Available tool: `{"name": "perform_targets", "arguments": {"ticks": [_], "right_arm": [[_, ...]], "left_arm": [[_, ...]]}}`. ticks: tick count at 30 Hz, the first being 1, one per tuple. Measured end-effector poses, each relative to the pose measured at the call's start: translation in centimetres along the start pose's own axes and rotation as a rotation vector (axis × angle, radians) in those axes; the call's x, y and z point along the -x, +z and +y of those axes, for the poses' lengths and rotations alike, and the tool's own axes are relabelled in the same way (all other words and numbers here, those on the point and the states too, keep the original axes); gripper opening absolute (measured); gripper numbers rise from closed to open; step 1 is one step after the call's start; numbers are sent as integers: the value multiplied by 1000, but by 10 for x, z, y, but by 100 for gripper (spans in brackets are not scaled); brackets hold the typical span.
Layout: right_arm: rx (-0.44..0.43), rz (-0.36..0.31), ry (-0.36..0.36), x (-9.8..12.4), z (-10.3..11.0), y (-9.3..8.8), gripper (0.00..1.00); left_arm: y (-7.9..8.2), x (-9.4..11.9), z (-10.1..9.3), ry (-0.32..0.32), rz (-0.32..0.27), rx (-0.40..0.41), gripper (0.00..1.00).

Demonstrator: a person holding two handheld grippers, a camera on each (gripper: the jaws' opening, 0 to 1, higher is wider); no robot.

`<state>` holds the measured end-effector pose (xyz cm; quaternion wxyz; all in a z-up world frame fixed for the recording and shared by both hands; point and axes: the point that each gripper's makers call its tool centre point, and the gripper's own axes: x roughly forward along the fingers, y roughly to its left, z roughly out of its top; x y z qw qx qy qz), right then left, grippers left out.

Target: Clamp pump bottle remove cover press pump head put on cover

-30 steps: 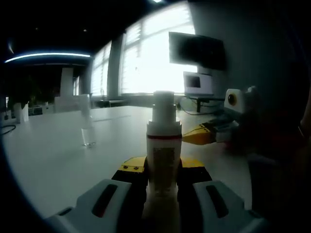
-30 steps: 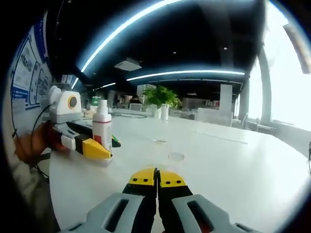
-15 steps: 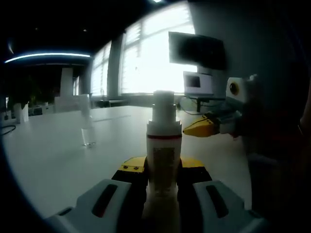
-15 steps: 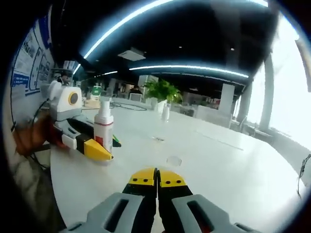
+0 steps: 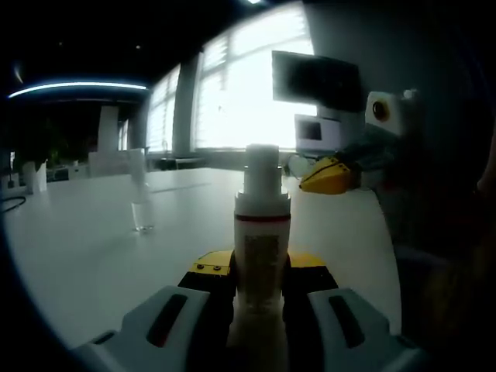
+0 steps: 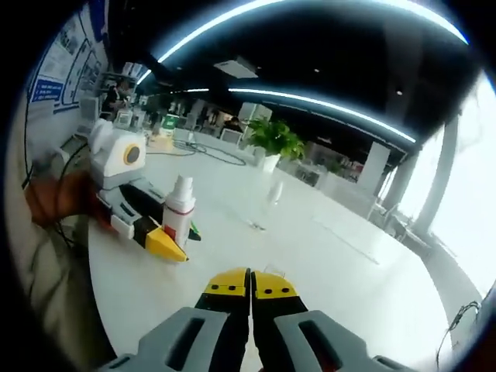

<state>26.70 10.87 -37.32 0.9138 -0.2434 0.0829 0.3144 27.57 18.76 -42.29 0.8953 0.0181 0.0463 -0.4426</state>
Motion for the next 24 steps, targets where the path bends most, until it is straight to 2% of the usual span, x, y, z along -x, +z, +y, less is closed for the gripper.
{"name": "perform_targets", "arguments": {"ticks": [7, 14, 20, 24], "right_arm": [[103, 27, 20, 3, -2, 23, 0], [198, 45, 109, 6, 9, 46, 0], [251, 81, 135, 2, 9, 51, 0], [258, 80, 162, 2, 9, 58, 0]], "left_arm": [[0, 1, -1, -3, 1, 12, 14], [0, 0, -3, -10, 1, 1, 14], [0, 0, -5, -19, 1, -6, 14], [0, 0, -5, -25, 1, -5, 14]]}}
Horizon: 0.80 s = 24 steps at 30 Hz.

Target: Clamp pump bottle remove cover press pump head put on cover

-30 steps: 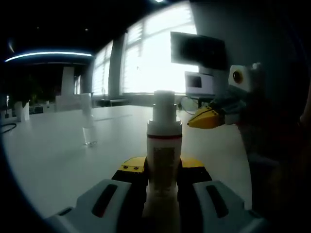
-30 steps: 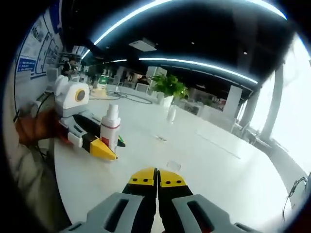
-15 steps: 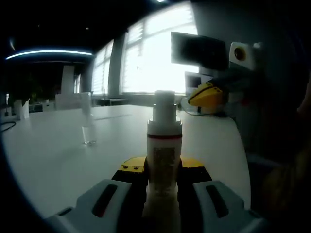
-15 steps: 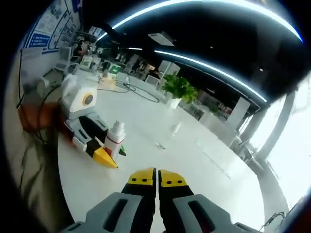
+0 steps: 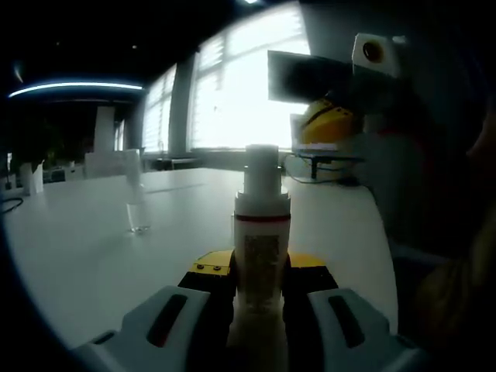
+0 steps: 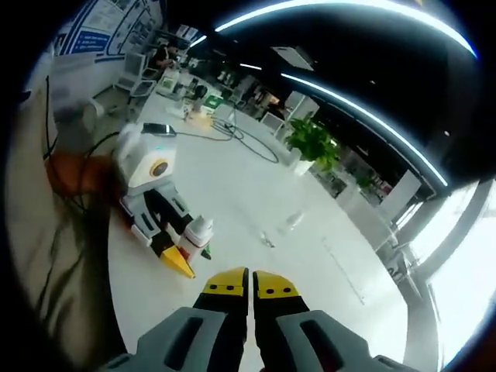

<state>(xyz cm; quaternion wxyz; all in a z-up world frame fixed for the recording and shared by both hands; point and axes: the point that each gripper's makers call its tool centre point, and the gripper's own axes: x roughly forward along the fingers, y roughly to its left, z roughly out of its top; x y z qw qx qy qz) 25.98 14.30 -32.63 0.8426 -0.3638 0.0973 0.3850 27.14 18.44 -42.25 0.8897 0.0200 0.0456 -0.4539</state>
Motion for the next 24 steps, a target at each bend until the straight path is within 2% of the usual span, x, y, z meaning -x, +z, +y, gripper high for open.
{"name": "perform_targets", "arguments": {"ticks": [7, 9, 11, 19, 22, 24], "right_arm": [[19, 15, 50, -4, -1, 11, 0], [53, 26, 100, -5, 4, 15, 0], [47, 25, 116, -6, 4, 19, 0], [138, 44, 202, -5, 13, 39, 0], [205, 63, 236, -7, 16, 43, 0], [215, 87, 269, -10, 20, 41, 0]], "left_arm": [[0, 0, -1, -7, 0, -1, 14], [0, 0, -2, -8, 0, -2, 14], [0, 0, -2, -9, 0, -3, 14], [0, -1, -2, -12, -1, -9, 14], [0, 0, -3, -16, 0, -4, 14], [0, 0, -3, -17, 1, -4, 14]]}}
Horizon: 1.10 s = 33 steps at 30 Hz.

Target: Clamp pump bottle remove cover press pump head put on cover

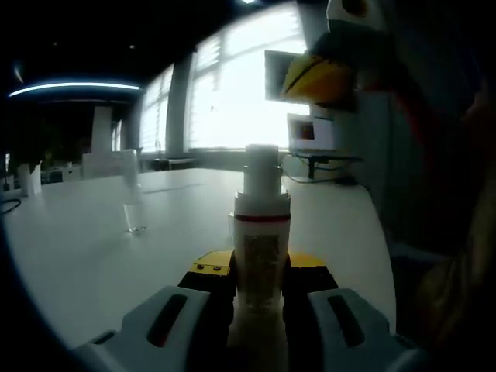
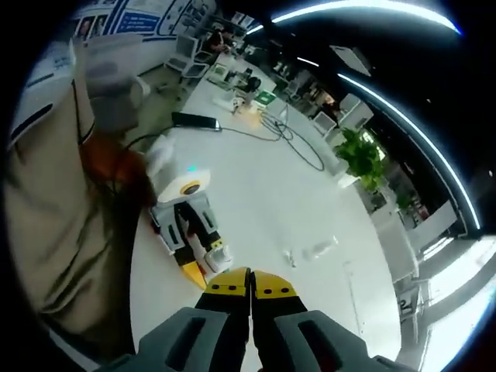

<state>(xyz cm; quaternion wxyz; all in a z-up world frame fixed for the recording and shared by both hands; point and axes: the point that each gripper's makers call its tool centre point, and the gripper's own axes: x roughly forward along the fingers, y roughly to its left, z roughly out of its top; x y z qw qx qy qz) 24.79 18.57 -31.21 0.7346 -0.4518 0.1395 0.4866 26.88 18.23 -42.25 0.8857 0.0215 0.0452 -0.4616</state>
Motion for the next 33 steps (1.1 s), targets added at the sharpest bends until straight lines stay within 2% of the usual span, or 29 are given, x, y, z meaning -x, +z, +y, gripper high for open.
{"name": "perform_targets", "arguments": {"ticks": [5, 12, 23, 33], "right_arm": [[14, 29, 27, -6, -3, -1, 0], [35, 49, 41, -8, -9, 7, 0], [64, 61, 136, -18, 6, 22, 0], [82, 57, 178, -24, 9, 37, 0]], "left_arm": [[0, 1, 0, 3, 1, -5, 14], [0, 1, -1, 1, 0, -7, 14], [0, 1, 0, 3, 0, -9, 14], [0, 1, -1, 3, 0, -21, 14]]}}
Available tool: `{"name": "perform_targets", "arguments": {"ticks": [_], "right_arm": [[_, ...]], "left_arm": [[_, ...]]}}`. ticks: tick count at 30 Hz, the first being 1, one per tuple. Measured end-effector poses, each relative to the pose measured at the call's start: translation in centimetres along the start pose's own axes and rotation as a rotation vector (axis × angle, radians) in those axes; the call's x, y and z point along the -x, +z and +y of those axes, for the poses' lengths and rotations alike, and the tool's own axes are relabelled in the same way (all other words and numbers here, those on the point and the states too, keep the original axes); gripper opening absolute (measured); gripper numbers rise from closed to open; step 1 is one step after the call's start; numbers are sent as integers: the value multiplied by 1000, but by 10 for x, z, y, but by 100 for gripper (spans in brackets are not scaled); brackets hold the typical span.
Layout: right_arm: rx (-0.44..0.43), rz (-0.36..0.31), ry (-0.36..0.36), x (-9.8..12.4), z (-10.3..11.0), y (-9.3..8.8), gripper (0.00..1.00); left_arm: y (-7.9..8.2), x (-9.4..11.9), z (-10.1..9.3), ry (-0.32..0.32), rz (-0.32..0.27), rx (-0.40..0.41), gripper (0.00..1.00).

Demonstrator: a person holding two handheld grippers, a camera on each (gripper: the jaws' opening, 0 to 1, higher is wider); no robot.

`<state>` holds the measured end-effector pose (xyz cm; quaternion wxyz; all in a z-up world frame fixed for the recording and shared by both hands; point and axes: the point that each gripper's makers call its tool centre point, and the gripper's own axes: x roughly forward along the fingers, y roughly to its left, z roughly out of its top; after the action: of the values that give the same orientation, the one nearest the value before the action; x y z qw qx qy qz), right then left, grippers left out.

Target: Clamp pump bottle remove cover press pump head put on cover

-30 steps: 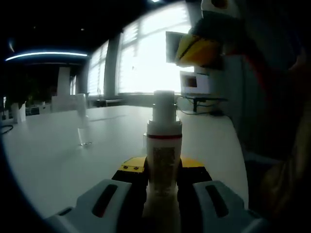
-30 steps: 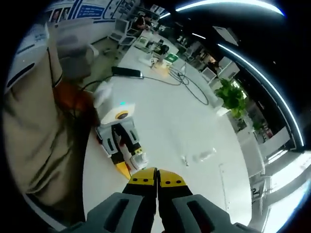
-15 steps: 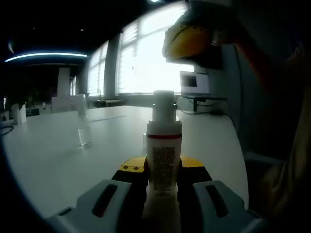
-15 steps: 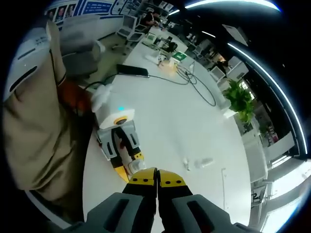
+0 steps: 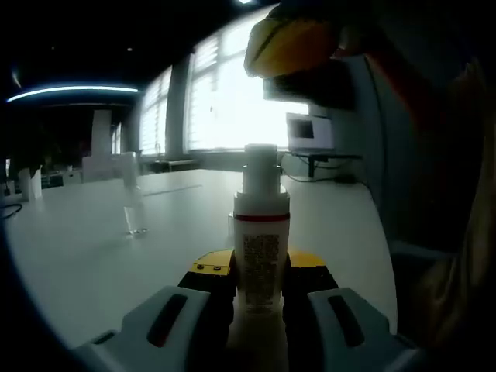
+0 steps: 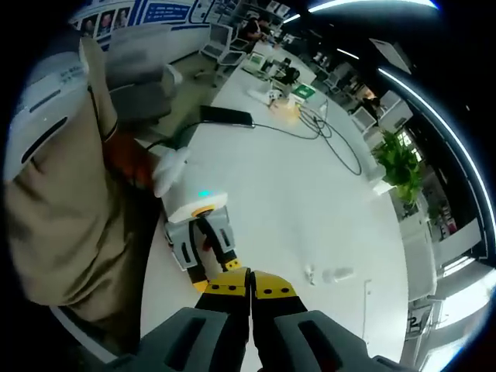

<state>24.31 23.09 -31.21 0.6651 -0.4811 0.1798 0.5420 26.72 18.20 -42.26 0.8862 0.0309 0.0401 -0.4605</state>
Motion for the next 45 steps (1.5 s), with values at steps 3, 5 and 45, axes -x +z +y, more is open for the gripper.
{"name": "perform_targets", "arguments": {"ticks": [3, 5, 45], "right_arm": [[7, 3, 8, -1, 0, 2, 0], [4, 4, 9, -2, 0, 2, 0], [16, 20, 53, 6, -7, 4, 0]], "left_arm": [[0, -1, 1, 0, 1, 3, 14], [0, 0, 1, 1, 2, 3, 14], [-1, 0, 1, 3, 3, 1, 14]]}}
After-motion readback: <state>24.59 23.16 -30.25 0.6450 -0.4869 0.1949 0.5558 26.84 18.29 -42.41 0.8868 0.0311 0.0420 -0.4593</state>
